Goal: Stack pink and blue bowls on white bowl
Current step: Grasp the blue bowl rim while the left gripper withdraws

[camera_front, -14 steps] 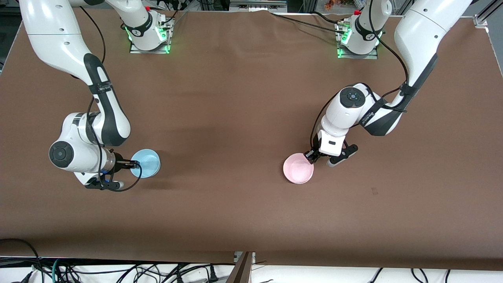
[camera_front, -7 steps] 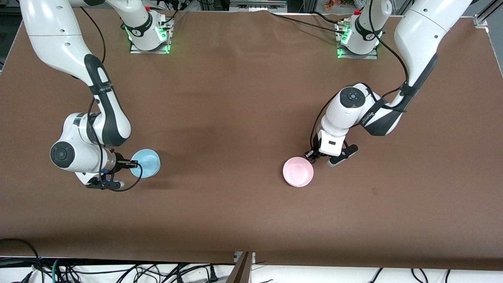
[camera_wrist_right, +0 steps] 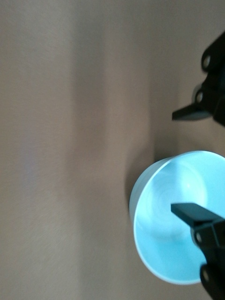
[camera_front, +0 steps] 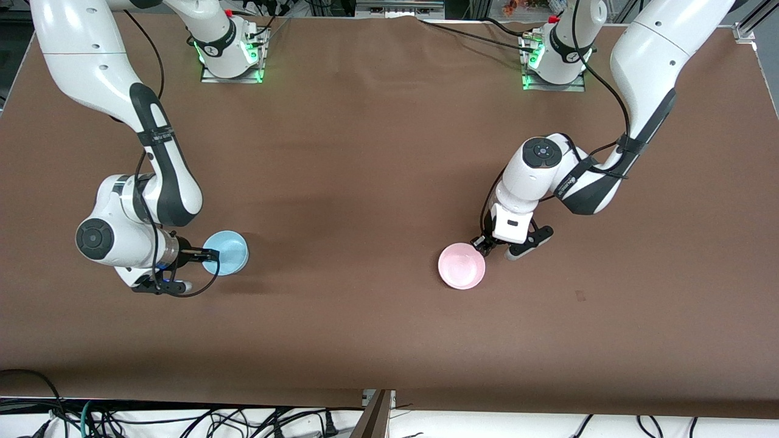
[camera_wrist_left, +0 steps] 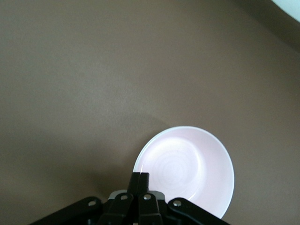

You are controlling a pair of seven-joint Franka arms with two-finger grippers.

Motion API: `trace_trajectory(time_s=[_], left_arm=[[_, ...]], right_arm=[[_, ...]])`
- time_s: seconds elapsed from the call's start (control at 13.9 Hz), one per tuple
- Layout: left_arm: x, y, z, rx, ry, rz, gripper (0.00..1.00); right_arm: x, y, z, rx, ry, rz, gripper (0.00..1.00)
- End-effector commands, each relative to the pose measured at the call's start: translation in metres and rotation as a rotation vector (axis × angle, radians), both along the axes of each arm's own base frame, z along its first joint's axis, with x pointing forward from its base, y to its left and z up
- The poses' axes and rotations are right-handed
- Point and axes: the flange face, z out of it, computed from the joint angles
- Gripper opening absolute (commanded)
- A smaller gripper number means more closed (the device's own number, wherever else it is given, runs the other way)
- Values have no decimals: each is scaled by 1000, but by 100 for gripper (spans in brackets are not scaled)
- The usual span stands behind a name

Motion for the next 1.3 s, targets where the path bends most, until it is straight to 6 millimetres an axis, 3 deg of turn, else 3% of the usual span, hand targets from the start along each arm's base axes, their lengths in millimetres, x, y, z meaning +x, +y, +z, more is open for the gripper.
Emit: trace_trajectory(time_s=[0.0, 0.14, 0.29, 0.5, 0.72, 0.87, 1.01, 1.23], left_arm=[[16, 10, 14, 3, -43, 23, 0], [21, 18, 31, -1, -59, 47, 0], [26, 29, 44, 4, -69, 73, 0], [26, 34, 57, 25, -45, 80, 0], [43, 44, 95, 26, 8, 83, 0], [58, 56, 123, 17, 58, 65, 0], [74, 75, 158, 2, 104, 40, 0], [93, 124, 207, -15, 151, -5, 0]], right_arm=[[1, 1, 51, 20, -59, 12, 99], [2, 1, 80, 21, -80, 23, 99], [1, 1, 88, 24, -63, 17, 99], [-1, 4, 58, 21, -31, 19, 99], [-2, -2, 19, 15, -19, 13, 99], [-3, -3, 3, 13, -8, 10, 87], [-3, -3, -9, 12, -8, 8, 67], [-3, -3, -10, 12, -3, 7, 31]])
